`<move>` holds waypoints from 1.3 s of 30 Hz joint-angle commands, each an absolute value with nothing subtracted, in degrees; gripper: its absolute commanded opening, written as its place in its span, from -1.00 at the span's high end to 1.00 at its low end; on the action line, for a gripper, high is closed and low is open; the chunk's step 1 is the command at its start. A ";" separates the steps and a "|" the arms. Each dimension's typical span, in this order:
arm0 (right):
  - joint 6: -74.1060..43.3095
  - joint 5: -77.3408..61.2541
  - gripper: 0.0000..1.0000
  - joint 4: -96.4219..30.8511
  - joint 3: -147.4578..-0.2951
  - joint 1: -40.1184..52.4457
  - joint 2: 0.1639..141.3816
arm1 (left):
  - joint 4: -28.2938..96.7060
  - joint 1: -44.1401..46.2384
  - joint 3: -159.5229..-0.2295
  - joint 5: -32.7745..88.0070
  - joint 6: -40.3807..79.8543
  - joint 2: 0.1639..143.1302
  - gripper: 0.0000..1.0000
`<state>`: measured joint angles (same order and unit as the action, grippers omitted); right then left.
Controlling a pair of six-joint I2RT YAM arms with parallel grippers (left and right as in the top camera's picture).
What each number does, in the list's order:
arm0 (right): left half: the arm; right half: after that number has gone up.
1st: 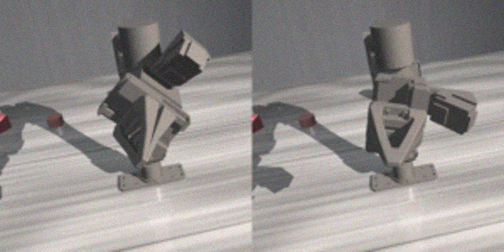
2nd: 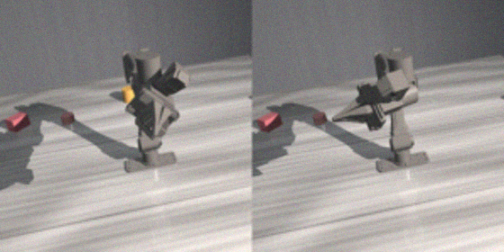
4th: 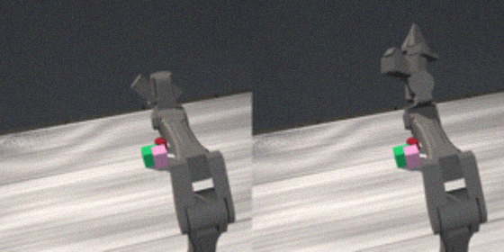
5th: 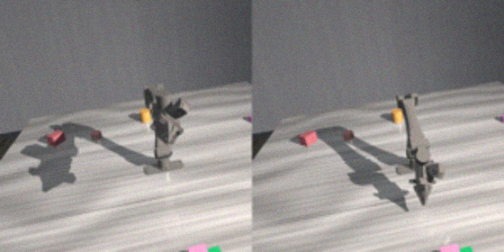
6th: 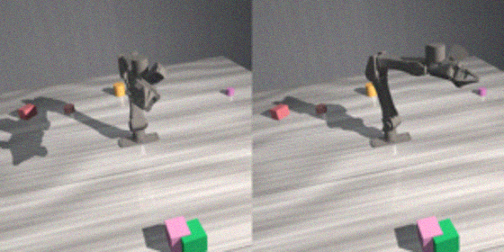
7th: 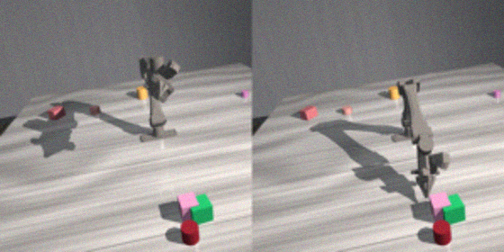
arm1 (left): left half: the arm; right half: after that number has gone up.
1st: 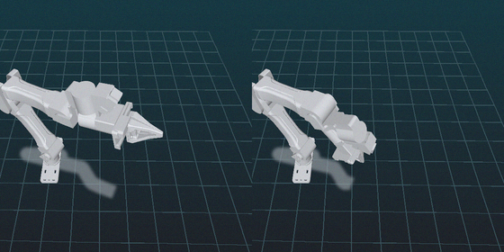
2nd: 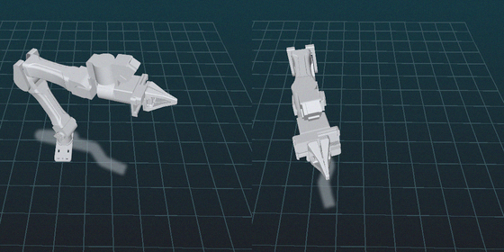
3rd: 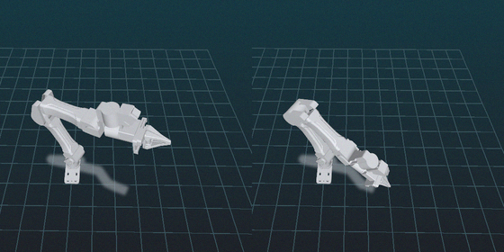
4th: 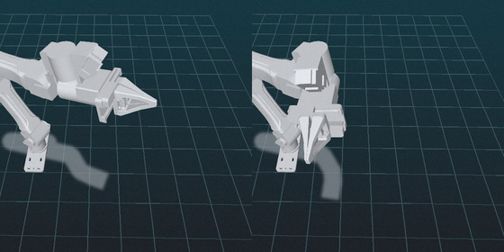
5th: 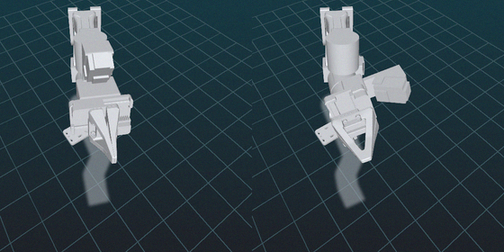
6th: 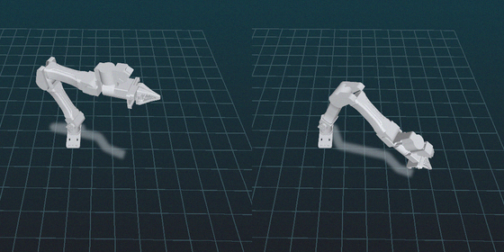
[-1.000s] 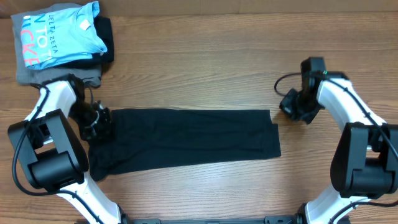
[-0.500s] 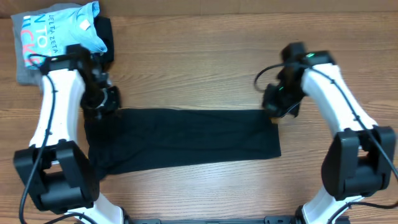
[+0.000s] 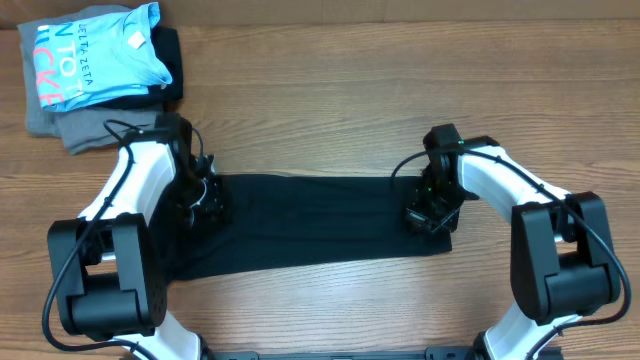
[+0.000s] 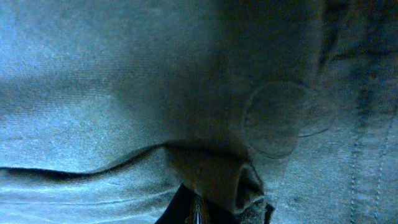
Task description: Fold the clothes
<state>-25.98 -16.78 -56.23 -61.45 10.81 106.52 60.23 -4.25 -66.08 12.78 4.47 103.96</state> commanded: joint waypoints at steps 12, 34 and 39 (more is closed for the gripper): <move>-35.42 -6.87 0.92 -54.63 -56.45 2.87 106.13 | 57.89 -13.47 -60.86 8.12 4.80 109.56 0.92; -32.53 -3.29 0.93 -73.14 -80.66 -6.37 105.43 | 74.67 -17.54 -77.58 10.17 8.01 105.78 0.92; -21.17 -15.07 0.92 -74.89 -84.25 -5.72 103.28 | 77.89 -15.33 -81.82 11.66 7.88 99.88 0.92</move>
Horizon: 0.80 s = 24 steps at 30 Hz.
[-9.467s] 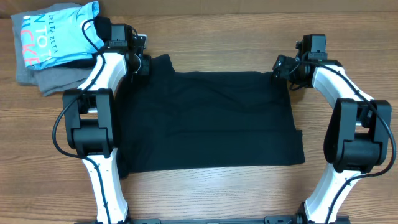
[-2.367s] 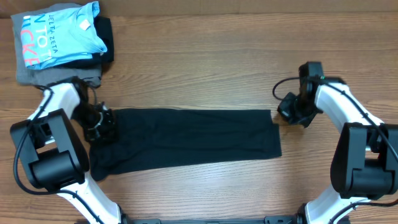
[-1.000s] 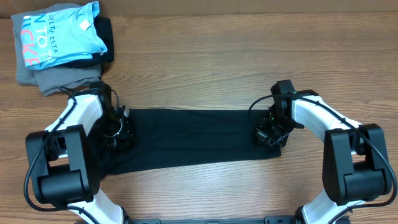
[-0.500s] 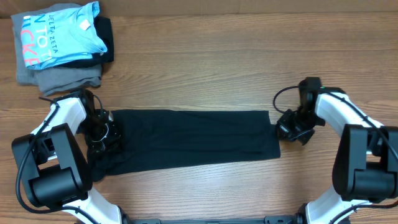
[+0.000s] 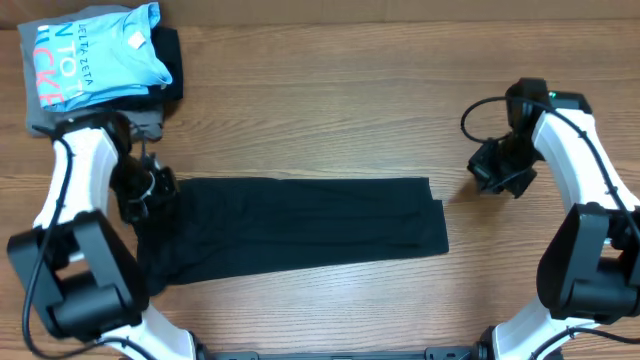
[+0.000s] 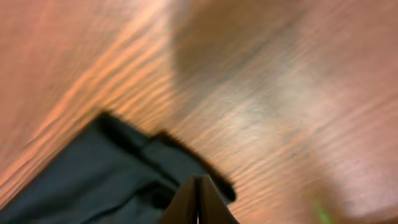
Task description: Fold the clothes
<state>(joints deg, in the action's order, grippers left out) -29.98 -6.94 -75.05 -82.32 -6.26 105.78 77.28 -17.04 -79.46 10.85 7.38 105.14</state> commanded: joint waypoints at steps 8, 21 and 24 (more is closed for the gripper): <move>-15.62 -23.00 0.92 -68.79 -80.90 2.09 103.20 | 69.30 -10.00 -79.90 11.64 7.94 100.29 0.92; -27.46 -17.34 0.92 -53.01 -66.04 8.40 103.31 | 65.06 -11.57 -78.83 5.54 8.43 115.50 0.92; -28.64 -14.26 0.92 -50.24 -63.02 7.73 103.31 | 64.64 -13.28 -78.83 5.34 9.13 117.32 0.91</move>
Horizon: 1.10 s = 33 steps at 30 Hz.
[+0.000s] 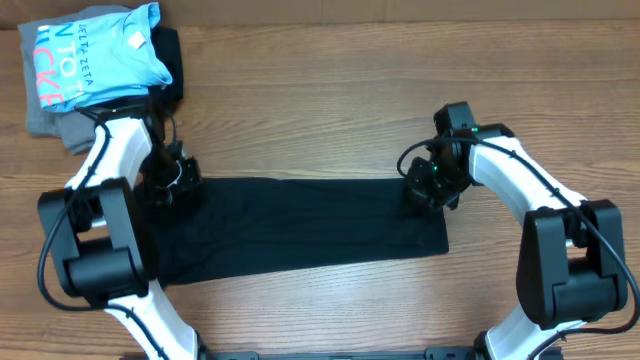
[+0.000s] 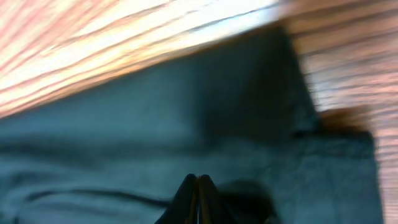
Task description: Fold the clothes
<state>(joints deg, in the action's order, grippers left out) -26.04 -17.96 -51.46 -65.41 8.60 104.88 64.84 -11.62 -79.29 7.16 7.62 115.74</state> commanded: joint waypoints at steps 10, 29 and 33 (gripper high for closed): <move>-32.08 -7.25 0.93 -48.01 -58.59 3.86 103.83 | 63.64 -18.74 -78.85 5.37 10.37 118.24 0.90; -32.86 -1.48 0.92 -69.63 -82.19 -7.99 103.13 | 79.59 -16.75 -96.95 10.63 6.39 115.33 0.92; -29.36 -2.87 0.93 -75.64 -86.43 -8.16 99.72 | 80.34 -16.47 -97.71 10.59 6.44 109.86 0.74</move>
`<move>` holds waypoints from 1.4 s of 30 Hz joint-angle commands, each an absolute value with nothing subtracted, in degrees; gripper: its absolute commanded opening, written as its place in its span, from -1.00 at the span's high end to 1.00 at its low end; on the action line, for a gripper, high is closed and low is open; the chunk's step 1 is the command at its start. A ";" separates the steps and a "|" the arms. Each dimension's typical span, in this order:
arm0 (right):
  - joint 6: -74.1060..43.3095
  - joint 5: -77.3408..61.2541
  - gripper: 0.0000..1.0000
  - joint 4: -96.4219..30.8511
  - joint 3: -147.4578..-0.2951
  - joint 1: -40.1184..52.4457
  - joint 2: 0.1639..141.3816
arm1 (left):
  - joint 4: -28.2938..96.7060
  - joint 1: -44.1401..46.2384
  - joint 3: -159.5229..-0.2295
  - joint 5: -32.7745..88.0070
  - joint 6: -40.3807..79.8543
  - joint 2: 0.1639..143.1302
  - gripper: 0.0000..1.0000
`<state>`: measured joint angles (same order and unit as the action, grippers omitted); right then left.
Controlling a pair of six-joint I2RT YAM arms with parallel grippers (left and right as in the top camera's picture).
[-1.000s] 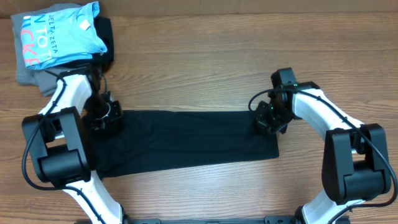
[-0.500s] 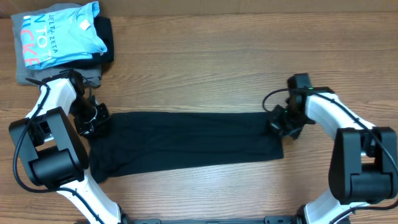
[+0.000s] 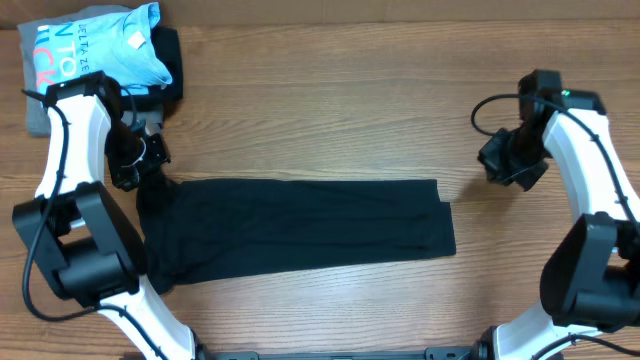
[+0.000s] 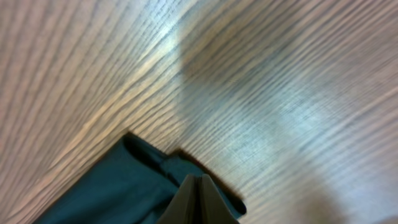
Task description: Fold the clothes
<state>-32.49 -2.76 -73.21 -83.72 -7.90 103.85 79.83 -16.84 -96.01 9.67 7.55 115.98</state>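
A black garment (image 3: pixel 300 230) lies as a long folded strip across the middle of the wooden table (image 3: pixel 320 100). My right gripper (image 3: pixel 505 160) hangs over bare wood to the right of the strip's upper right corner. In the right wrist view it (image 4: pixel 200 179) is shut with nothing between its fingers, and the garment's corner (image 4: pixel 112 193) lies below and behind it. My left gripper (image 3: pixel 135 168) is at the strip's upper left corner. From overhead its jaws are too small to read, and contact with the cloth cannot be told.
A stack of folded clothes (image 3: pixel 95 50) sits at the far left corner, a light blue printed T-shirt on top of grey and black pieces. My left arm reaches up beside that stack.
My right gripper was over the strip's upper right corner and is now off the cloth, over bare wood to the right. The left gripper has shifted left and up. The strip's right end reaches slightly further right.
Both grippers were first down on the ends of the strip, the right one shut on a pinch of cloth. Then both stood out to the sides, the right one shut and empty. They were back at the upper corners after that, and now stand outward again.
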 commanded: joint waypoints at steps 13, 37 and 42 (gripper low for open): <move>-21.04 -6.74 -1.00 -75.40 -78.56 -8.71 96.55 | 82.04 -16.43 -96.71 16.56 4.64 104.90 -1.00; -14.76 -27.20 -1.00 -52.69 -50.83 -4.73 100.75 | 82.52 -16.34 -95.33 16.60 4.67 104.90 -1.00; -14.98 -27.09 -0.98 -52.42 -50.83 0.38 101.93 | 82.54 -16.34 -95.33 16.58 4.67 104.90 -1.00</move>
